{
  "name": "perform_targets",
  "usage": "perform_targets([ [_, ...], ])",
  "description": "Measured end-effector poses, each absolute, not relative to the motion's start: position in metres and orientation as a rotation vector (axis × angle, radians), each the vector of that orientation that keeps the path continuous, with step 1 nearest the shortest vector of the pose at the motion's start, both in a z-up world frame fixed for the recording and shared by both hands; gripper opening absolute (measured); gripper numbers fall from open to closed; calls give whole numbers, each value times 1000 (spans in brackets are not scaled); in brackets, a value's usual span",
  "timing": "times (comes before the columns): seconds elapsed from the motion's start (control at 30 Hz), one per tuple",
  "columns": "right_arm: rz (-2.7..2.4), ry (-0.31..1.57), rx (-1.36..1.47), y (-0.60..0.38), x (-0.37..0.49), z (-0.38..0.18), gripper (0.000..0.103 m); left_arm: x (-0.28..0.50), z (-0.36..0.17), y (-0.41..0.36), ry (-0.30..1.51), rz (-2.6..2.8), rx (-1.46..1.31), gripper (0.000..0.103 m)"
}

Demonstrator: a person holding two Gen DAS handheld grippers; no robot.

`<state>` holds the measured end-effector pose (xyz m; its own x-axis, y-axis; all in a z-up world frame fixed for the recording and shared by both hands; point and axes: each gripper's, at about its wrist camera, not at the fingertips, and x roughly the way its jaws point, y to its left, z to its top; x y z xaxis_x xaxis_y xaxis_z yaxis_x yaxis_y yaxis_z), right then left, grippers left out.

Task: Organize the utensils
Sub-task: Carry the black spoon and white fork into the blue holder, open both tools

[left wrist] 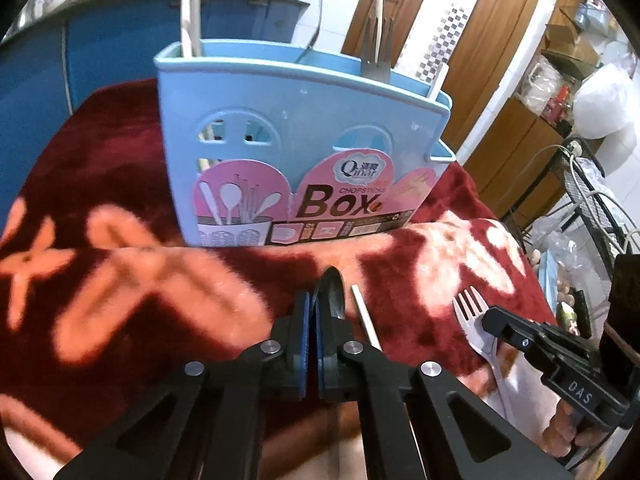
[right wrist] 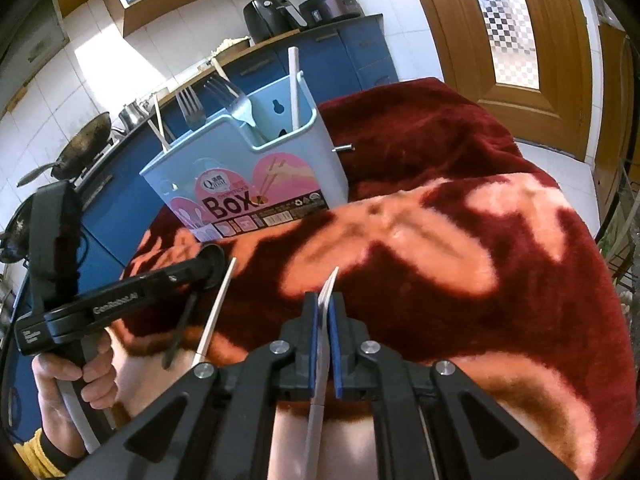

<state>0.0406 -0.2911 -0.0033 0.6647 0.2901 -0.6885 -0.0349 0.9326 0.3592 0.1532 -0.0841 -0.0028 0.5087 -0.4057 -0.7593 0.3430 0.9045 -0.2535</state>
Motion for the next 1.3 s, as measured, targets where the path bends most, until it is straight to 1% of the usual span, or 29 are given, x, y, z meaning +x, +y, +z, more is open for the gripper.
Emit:
perform_targets([
  [0.23, 223, 903, 332, -291, 49, -5, 12, 139, 7, -75, 880, -438, -61, 2],
  [0.27, 230, 918, 330, -290, 50, -7, 14, 138, 8, -73, 875, -438, -63, 2],
  [0.47, 253, 937, 334, -291, 58, -9, 14, 130, 17, -64, 835, -436, -79, 2],
  [0.53, 250, 932, 323, -291, 58, -8, 7, 128, 21, -61, 818, -439, -78, 2],
  [0.6, 255, 921, 318, -289, 55, -6, 6, 126, 24, -61, 802, -439, -75, 2],
  [0.87, 279, 779, 359, -285, 38, 16, 6, 117, 42, -64, 725, -454, -81, 2],
  [1.1, 265, 605, 330, -278, 25, 49, 6, 110, 60, -61, 631, -447, -91, 2],
  [1.3, 251, 509, 317, -277, 20, 67, 6, 108, 72, -59, 569, -440, -106, 2],
])
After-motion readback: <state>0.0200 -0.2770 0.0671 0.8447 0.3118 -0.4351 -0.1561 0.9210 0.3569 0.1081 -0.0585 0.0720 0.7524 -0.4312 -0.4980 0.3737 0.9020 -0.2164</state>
